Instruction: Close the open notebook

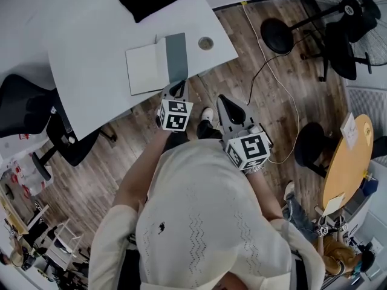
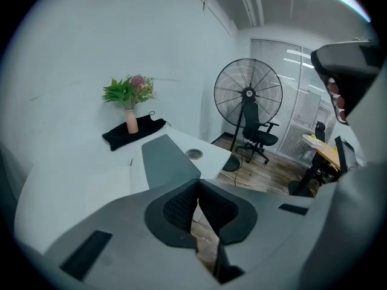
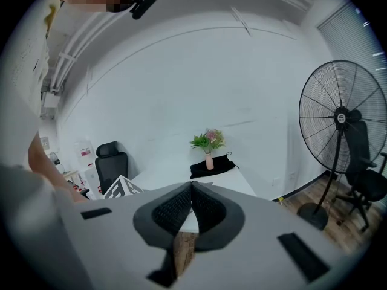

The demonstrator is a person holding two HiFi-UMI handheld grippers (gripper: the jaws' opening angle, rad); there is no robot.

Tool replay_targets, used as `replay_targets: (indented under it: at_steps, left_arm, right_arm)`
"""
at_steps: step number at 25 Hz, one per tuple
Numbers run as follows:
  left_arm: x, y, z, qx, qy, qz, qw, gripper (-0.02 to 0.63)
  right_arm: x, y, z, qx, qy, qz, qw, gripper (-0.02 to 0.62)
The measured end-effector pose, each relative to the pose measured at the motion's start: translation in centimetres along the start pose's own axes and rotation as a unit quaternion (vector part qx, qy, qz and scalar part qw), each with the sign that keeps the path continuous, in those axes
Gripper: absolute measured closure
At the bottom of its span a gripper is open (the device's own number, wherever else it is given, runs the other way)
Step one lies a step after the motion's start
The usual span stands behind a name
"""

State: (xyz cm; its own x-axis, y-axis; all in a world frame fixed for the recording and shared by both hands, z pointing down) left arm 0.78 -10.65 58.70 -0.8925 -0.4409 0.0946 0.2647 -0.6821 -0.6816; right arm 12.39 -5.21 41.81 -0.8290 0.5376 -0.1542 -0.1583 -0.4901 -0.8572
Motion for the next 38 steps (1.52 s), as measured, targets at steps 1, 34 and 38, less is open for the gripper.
replay_targets:
  at_steps: [1,34,38]
  left_arm:
    - [0.1,0.0,-0.1,-0.002,-0.001,0.001,1.0,0.589]
    - [3.9,-1.0,-3.7,-0.027,-0.054,0.021,0.9979,0.589]
    - [4.5,-1.3,-4.2,-0.029,-0.059,0.025,0.9975,0.589]
  right_arm:
    - [0.2,0.1,0.1,0.0,0.0,-0.001,1.0,0.594]
    - [6.9,0.3,3.1,0.0,-0.026,0.008,1.0,0.594]
    - [7.9,0.3,3.7,0.0,-0.025,0.007,1.0,0.594]
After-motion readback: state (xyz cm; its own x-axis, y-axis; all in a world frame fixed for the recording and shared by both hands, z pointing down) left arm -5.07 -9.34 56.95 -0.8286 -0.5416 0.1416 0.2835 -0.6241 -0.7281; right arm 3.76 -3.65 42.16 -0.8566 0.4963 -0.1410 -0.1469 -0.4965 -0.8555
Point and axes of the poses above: the fingertips, and each gripper's own axes: z forward along the fingers, x to its left, y out of its top, the point moved 3 cm from there along -z, backward along the fingers, and after that the axes turned 7 degrees about x, right-handed, at the moved point
